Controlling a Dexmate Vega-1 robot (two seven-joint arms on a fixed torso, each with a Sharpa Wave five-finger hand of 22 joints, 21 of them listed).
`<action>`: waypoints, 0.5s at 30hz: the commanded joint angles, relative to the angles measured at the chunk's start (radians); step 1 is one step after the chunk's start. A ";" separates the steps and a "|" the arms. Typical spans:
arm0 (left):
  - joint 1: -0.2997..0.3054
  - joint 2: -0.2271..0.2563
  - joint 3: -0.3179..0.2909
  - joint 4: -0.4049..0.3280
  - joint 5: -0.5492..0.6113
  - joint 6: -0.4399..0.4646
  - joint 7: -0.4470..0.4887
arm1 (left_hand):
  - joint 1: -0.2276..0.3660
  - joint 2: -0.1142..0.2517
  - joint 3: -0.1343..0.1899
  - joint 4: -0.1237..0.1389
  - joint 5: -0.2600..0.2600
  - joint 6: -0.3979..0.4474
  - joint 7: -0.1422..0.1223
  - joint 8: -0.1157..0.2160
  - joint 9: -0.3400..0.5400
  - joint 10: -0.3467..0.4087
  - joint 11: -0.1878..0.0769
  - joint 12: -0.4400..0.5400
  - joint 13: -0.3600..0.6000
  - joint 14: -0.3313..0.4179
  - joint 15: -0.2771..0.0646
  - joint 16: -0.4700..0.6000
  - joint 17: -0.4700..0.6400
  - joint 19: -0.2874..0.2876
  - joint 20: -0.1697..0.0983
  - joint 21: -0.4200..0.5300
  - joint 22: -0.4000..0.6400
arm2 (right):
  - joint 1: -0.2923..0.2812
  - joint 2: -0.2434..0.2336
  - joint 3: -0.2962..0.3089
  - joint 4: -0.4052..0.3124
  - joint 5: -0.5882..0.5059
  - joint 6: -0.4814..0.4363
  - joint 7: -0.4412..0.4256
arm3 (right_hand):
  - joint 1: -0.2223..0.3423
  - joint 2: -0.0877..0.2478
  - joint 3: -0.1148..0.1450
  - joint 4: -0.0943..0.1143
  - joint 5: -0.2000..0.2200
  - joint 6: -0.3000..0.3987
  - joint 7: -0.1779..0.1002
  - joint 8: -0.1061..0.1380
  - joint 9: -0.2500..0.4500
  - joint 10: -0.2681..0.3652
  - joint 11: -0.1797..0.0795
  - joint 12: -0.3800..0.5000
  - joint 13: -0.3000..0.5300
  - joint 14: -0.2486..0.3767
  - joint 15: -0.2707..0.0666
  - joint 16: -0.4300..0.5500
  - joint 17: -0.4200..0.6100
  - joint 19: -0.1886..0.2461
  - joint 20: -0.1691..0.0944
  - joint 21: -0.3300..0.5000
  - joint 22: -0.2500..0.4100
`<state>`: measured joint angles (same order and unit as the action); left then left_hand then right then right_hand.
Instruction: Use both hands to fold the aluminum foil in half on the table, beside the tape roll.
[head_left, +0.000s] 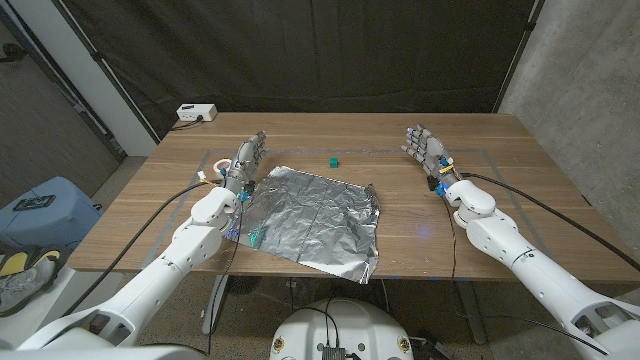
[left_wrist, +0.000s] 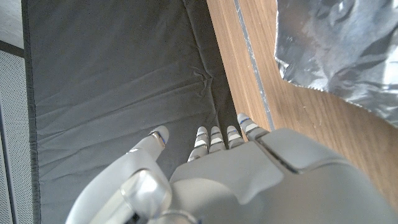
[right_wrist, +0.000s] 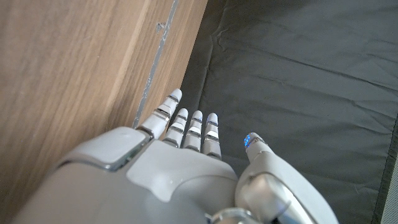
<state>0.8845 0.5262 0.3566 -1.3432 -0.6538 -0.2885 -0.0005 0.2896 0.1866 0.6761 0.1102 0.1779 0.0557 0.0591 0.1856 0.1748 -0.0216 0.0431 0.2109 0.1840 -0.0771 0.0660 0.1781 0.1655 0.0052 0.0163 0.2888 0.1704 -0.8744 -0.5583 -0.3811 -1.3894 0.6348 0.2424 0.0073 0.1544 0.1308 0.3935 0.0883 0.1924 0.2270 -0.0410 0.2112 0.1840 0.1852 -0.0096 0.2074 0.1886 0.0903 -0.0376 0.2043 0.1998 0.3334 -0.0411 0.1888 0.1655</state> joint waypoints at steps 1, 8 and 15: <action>0.021 0.029 -0.004 -0.039 0.005 0.002 -0.013 | 0.014 0.001 0.002 -0.008 0.003 0.003 0.002 0.003 0.002 0.003 0.002 0.003 0.003 -0.006 0.000 0.003 0.002 0.001 0.005 -0.004 0.004 | -0.034 -0.049 -0.003 -0.102 -0.086 -0.074 -0.114 | 0.018 0.002 0.011 -0.006 0.006 0.012 0.005 0.001 0.005 0.002 0.004 -0.001 0.005 -0.002 -0.024 -0.002 0.001 -0.002 -0.040 0.003 0.006; 0.027 0.063 -0.009 -0.068 0.006 0.012 -0.038 | 0.020 -0.002 0.005 -0.018 0.001 0.012 0.004 0.005 0.001 0.002 0.001 0.001 0.002 -0.010 0.000 0.000 0.001 -0.001 0.006 -0.008 0.003 | -0.038 -0.070 -0.016 -0.169 -0.145 -0.147 -0.191 | 0.023 0.000 0.013 -0.012 0.005 0.013 0.008 0.000 0.005 0.001 0.006 -0.002 0.005 -0.008 -0.020 -0.005 0.000 -0.008 -0.040 0.001 0.006; 0.050 0.120 -0.024 -0.103 -0.002 0.021 -0.080 | 0.030 -0.006 0.008 -0.034 0.002 0.013 0.005 0.003 0.001 0.002 0.000 -0.001 0.001 -0.010 0.000 -0.001 0.001 0.003 0.005 -0.012 0.003 | -0.033 -0.071 -0.026 -0.224 -0.184 -0.200 -0.247 | 0.031 -0.003 0.014 -0.023 0.004 0.011 0.012 -0.003 0.005 -0.003 0.010 -0.004 0.005 -0.011 -0.018 -0.007 -0.002 -0.011 -0.039 0.000 0.006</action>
<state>0.9095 0.5787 0.3490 -1.3995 -0.6514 -0.2809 -0.0364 0.3059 0.1815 0.6825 0.0868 0.1779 0.0609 0.0642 0.1856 0.1747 -0.0216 0.0430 0.2109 0.1839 -0.0770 0.0660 0.1781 0.1629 0.0052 0.0162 0.2806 0.1702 -0.9045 -0.6139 -0.3944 -1.5297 0.5189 0.1280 -0.1447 0.1675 0.1281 0.4073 0.0745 0.1924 0.2324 -0.0356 0.2111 0.1839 0.1812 -0.0056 0.2069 0.1886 0.0789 -0.0372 0.1995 0.1951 0.3258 -0.0410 0.1888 0.1703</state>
